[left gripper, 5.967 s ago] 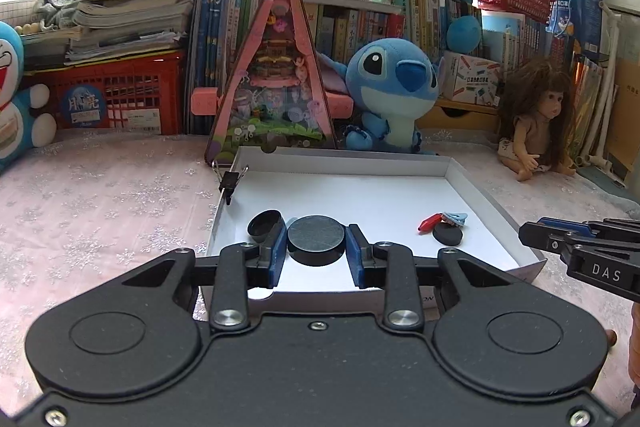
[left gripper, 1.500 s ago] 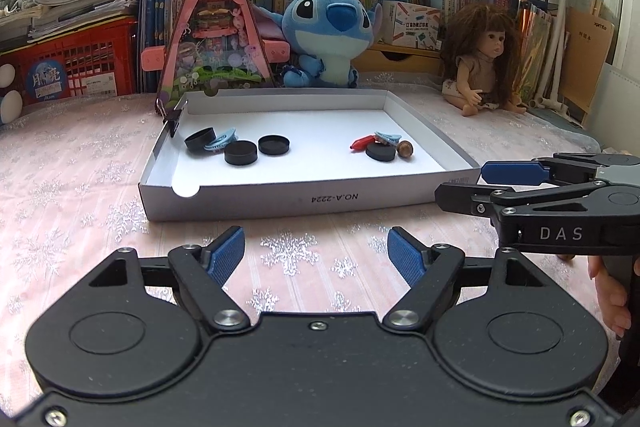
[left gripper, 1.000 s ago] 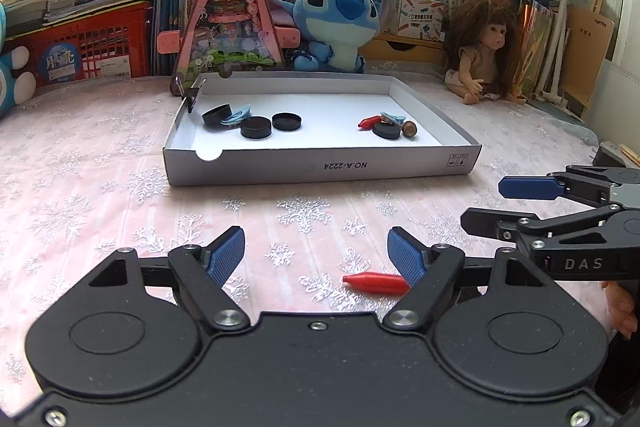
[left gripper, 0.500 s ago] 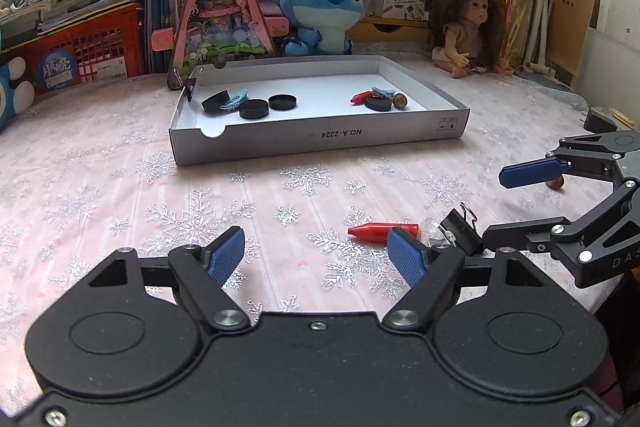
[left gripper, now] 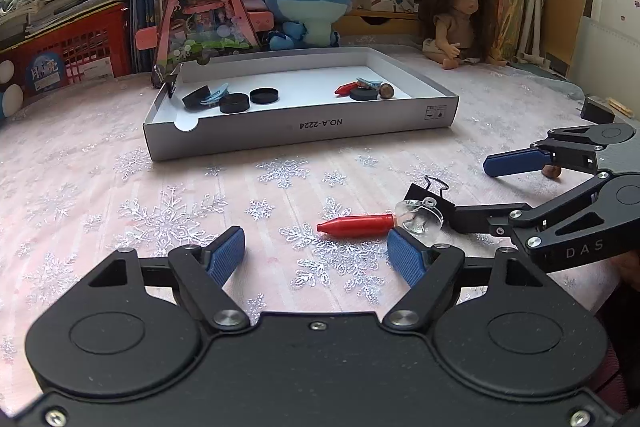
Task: Organize rigid objects
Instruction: 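Grasp the red marker with the left gripper while the right moves toward the binder clip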
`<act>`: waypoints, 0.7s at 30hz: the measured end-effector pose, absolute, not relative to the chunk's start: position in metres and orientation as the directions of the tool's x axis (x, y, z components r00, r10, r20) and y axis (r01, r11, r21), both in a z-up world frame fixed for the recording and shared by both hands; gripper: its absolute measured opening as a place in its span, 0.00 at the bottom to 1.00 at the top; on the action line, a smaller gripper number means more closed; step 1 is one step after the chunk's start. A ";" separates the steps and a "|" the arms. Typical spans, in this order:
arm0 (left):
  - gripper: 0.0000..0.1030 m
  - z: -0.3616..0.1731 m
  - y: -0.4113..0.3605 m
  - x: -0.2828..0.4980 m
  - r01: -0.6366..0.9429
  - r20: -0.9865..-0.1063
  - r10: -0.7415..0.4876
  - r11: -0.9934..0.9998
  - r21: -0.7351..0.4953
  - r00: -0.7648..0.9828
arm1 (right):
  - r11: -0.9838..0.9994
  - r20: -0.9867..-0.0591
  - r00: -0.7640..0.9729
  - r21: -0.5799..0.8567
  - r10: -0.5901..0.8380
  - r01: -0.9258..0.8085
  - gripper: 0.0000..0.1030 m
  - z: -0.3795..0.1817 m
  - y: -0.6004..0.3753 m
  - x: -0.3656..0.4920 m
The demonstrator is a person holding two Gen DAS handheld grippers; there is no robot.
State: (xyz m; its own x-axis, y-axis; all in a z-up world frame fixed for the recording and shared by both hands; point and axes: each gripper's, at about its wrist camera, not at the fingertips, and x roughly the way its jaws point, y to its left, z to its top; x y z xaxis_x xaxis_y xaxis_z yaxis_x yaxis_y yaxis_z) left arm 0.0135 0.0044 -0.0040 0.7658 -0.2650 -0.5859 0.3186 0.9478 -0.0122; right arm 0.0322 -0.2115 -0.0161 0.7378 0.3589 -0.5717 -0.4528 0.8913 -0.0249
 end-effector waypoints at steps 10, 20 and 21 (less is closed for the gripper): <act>0.69 -0.003 -0.007 0.022 0.318 -0.567 -0.278 0.948 -0.030 0.775 | 0.903 -0.568 0.744 -0.002 0.352 -0.429 0.83 -0.019 -0.214 0.038; 0.40 -0.003 -0.007 0.022 0.324 -0.561 -0.294 0.945 -0.050 0.773 | 0.880 -0.573 0.736 -0.051 0.361 -0.472 0.83 -0.016 -0.205 0.037; 0.40 -0.003 -0.006 0.022 0.316 -0.561 -0.288 0.947 -0.050 0.776 | 0.875 -0.572 0.737 -0.067 0.360 -0.480 0.83 -0.015 -0.203 0.038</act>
State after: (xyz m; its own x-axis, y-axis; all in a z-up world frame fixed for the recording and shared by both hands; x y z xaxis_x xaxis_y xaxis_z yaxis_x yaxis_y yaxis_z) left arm 0.0217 -0.0057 -0.0033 0.7762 -0.2884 -0.5607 0.3160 0.9474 -0.0499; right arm 0.0378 -0.2030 -0.0153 0.7368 0.3603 -0.5721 -0.4798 0.8748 -0.0669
